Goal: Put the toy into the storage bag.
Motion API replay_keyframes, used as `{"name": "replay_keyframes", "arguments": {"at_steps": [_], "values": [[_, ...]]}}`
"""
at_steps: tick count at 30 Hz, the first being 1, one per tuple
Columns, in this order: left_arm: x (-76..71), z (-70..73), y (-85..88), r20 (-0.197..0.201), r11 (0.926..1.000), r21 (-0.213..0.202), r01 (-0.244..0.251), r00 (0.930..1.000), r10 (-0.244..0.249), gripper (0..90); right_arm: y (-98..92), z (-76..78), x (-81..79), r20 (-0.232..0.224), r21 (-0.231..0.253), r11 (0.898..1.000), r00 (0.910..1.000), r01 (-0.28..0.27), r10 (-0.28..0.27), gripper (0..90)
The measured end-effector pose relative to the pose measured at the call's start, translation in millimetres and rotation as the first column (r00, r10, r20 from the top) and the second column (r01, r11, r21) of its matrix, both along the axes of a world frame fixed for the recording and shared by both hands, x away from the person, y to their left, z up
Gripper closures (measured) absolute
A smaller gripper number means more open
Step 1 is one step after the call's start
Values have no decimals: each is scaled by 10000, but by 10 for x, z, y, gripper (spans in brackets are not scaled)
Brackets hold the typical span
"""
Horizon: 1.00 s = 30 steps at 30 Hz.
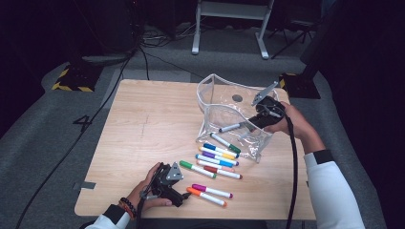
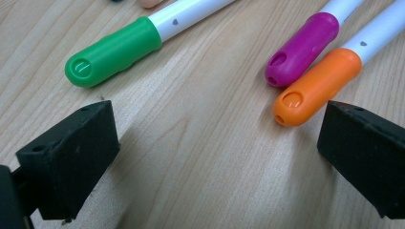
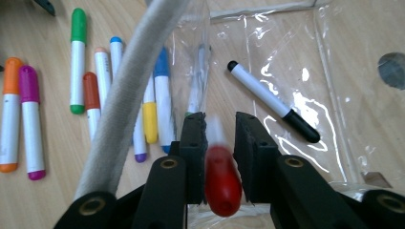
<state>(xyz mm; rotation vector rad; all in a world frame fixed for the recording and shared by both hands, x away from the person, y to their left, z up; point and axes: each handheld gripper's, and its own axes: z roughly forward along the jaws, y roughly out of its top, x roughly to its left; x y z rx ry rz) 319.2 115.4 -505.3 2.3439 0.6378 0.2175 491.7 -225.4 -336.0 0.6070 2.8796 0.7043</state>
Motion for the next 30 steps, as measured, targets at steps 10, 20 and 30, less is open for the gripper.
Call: {"name": "replay_keyframes", "arguments": {"at_steps": [10,20,30], "values": [[0,1,1,-9,10000,19,-13,10000,13,5,-139,103,-23,1308,650,9950,9879,757,-837,580],[1,0,1,3,10000,2,9,10000,-9,5,-397,373,-228,2449,2422,9618,9511,1278,-1881,457],[-1,0,2,4,10000,8,-7,10000,7,5,-642,471,-749,3198,3805,9218,9247,745,-2067,437]]}}
